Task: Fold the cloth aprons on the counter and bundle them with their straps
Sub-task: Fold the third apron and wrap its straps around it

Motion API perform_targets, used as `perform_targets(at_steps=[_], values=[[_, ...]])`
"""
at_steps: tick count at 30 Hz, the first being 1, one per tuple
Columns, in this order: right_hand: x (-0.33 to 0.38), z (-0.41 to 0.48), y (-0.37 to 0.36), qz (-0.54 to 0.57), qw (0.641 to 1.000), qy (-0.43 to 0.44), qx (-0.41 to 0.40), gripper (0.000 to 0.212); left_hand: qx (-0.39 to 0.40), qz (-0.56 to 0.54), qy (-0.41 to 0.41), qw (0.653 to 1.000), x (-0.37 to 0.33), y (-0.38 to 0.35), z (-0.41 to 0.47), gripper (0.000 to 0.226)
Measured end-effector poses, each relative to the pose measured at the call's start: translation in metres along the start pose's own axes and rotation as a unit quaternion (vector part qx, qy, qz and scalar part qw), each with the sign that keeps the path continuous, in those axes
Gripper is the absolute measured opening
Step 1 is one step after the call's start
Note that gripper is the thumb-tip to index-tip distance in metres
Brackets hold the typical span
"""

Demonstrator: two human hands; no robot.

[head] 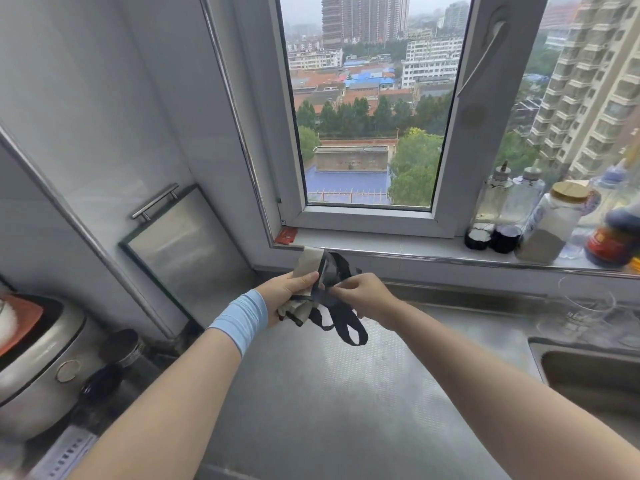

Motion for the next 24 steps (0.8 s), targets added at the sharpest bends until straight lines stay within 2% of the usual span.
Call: perform_targets(at_steps=[2,4,7,8,13,19,22,24], values=[[-0.006,0.001,-0.003,0.037,0.999,-0.007,0.001,0.006,0.012,0.013,0.018,1.000,0.005,-0.002,0.001,0.022],[-0.010,0.003,-0.006,0.085,0.996,-0.016,0.016,0.005,0.023,0.013,0.030,0.999,0.009,-0.002,0.005,0.021],[-0.012,0.005,-0.007,0.107,0.994,-0.031,0.016,0.033,0.018,0.000,0.053,0.998,0.012,-0.005,0.002,0.029],[-0.012,0.005,-0.007,0.103,0.994,-0.031,0.016,0.036,0.021,-0.009,0.061,0.998,0.014,-0.004,0.002,0.031],[0.003,0.012,-0.010,0.071,0.997,0.017,0.033,0.002,0.038,-0.031,0.087,0.995,0.020,-0.003,0.005,0.037],[0.009,0.021,-0.005,0.046,0.999,0.009,0.001,0.012,0.032,-0.006,0.107,0.994,0.011,-0.003,0.002,0.058],[-0.004,0.019,0.004,0.012,0.997,-0.053,0.057,0.021,0.026,-0.010,0.105,0.994,0.007,0.002,0.000,0.053],[-0.024,0.012,0.014,-0.068,0.984,-0.116,0.114,0.043,0.021,-0.040,0.097,0.994,0.007,0.011,-0.001,0.051]])
Point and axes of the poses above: each hand's wrist, its own z-axis towards the middle knuckle, its own y-axis out of the back of the hand, x = y × z, the point moved 6 cm from there along z, towards the middle knuckle, and after that the axes turned 15 degrees about y, right-handed, at the moved point
